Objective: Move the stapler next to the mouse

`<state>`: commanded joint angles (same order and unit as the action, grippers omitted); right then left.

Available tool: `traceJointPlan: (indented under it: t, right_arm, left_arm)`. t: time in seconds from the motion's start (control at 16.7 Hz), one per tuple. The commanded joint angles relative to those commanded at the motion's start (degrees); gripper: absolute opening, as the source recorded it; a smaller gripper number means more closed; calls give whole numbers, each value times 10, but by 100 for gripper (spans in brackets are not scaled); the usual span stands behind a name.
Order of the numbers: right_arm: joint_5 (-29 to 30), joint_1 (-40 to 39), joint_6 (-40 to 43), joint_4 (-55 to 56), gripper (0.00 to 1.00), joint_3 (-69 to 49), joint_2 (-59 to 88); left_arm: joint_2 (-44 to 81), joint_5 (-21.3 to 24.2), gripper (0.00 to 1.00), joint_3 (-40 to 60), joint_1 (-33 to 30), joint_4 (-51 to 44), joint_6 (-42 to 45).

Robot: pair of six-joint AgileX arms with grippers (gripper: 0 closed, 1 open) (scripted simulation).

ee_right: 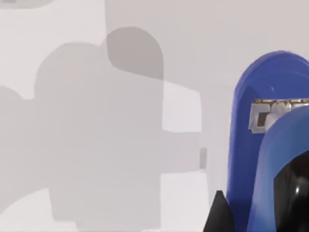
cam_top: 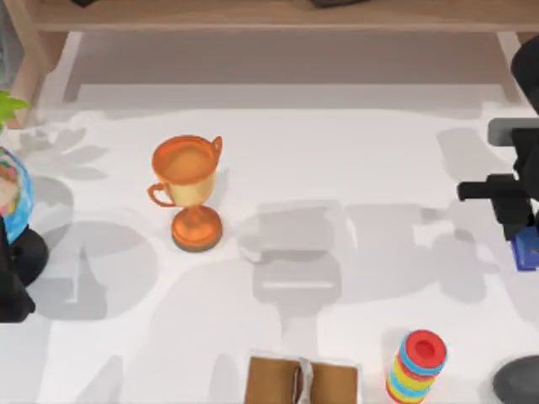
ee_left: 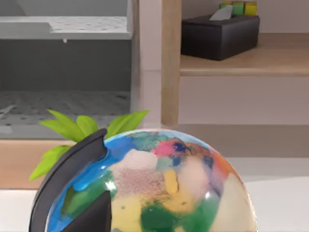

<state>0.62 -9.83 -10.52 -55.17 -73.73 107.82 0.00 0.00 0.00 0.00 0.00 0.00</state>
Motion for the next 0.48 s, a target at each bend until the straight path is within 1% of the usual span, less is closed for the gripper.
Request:
traceJointPlan:
  t: [0.48]
  right_arm:
    - [0, 0, 1, 19, 0, -6, -10]
  left_arm:
    - [0, 0, 100, 0, 0, 0, 0]
